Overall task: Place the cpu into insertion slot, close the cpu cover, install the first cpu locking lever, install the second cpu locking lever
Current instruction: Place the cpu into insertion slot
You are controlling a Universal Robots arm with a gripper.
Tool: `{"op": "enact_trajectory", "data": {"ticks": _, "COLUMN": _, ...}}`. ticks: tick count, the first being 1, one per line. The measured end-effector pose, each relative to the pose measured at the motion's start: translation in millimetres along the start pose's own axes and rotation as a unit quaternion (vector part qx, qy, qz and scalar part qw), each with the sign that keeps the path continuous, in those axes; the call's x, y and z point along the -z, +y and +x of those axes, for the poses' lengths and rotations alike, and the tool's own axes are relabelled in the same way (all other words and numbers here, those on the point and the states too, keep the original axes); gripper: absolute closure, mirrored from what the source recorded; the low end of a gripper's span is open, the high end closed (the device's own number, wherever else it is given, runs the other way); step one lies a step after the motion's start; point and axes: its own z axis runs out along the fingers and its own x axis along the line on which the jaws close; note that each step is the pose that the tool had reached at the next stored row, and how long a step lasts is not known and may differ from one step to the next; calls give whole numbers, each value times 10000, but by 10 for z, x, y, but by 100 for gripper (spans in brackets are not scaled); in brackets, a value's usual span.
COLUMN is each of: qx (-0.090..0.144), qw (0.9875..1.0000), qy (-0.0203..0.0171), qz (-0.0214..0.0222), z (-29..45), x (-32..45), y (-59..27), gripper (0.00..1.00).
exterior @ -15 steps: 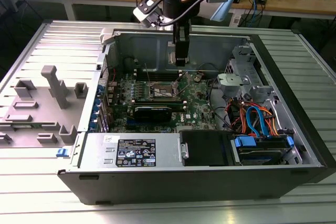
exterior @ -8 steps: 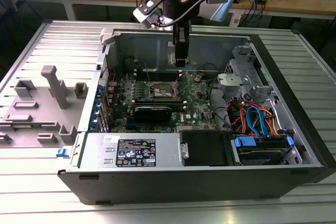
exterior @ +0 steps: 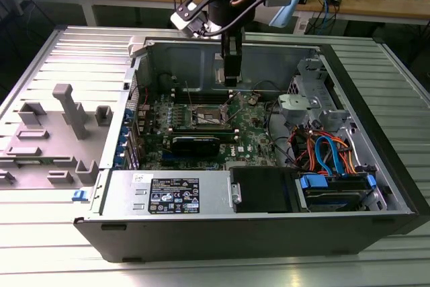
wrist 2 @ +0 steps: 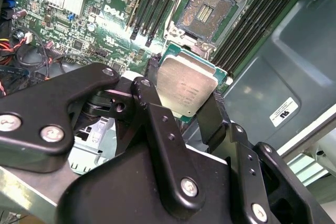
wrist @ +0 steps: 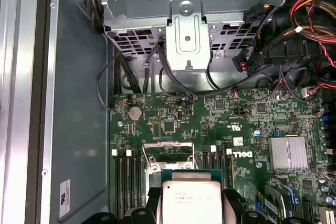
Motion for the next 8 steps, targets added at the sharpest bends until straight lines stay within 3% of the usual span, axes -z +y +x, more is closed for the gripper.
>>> {"op": "enact_trajectory", "data": {"ticks": 8, "qx": 0, "qw": 10000, "qy": -1, "qz": 0, "z": 0, "x": -19, "y": -2, "gripper": 46}}
